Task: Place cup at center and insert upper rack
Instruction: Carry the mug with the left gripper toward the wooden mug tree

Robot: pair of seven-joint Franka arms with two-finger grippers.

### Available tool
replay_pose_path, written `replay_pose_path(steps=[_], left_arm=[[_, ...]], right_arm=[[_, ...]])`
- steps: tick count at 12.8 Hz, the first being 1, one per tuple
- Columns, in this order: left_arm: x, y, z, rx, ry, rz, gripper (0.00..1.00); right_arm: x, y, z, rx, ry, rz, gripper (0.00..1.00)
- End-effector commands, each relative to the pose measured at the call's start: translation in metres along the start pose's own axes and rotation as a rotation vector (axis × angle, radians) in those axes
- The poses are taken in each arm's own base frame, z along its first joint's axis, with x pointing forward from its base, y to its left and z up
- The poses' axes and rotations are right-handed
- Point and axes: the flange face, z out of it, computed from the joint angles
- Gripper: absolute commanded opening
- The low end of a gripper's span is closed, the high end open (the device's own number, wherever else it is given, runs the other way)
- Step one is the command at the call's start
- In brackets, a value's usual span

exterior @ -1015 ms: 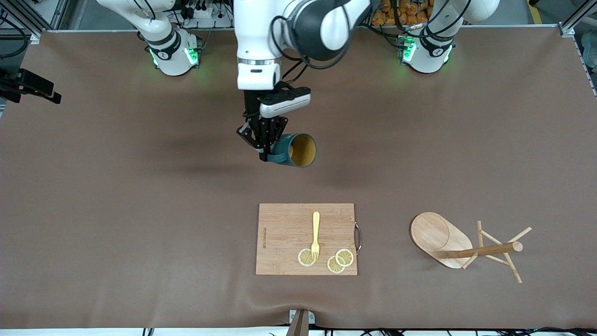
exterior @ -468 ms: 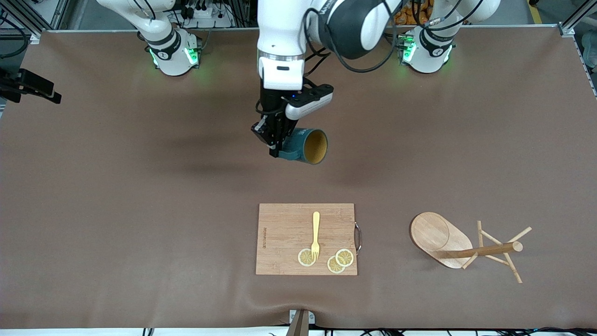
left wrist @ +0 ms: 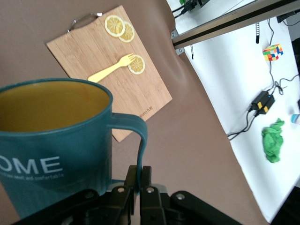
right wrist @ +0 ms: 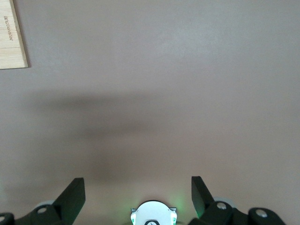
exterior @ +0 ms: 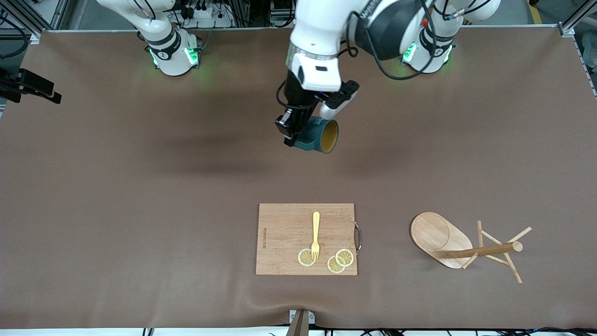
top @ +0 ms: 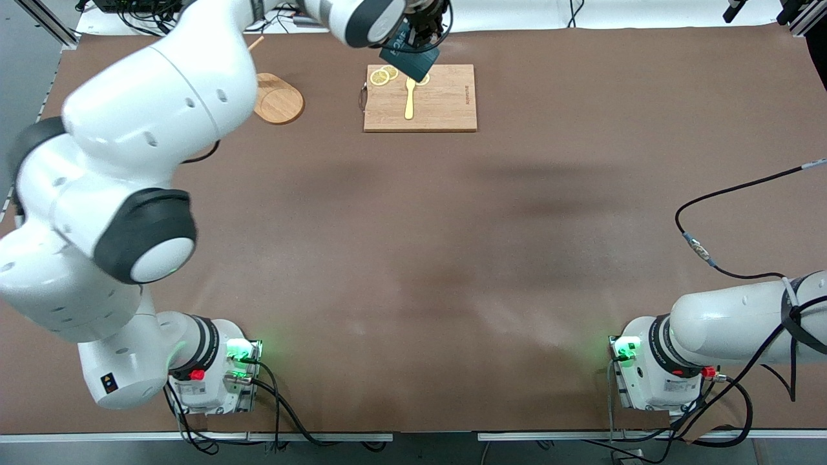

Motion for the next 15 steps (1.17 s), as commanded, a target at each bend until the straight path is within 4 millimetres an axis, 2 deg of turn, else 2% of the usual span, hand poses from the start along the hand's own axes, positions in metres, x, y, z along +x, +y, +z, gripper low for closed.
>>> replay_pose_path(steps=[1,3,10,15], left_arm=[[0.019,-0.032,-0.015,-0.046,-0.098,-0.058,0.0],[0.029,-0.031,-0.012,-0.033,-0.195,-0.121,0.0],[0.117,-0.041,0.004,-0.073,-0.37,-0.151,0.0],[0.176,-0.054,0.025,-0.126,-0.414,-0.137,0.0]], right_arm=[[0.001,-0.002,-0.004,-0.012,-0.003,0.001,1.0],[0.001,-0.002,-0.004,-0.012,-0.003,0.001,1.0],[0.001,-0.004,-0.004,-0.013,-0.003,-0.002,1.0],[0.001,-0.004,-0.004,-0.013,-0.003,-0.003,1.0]])
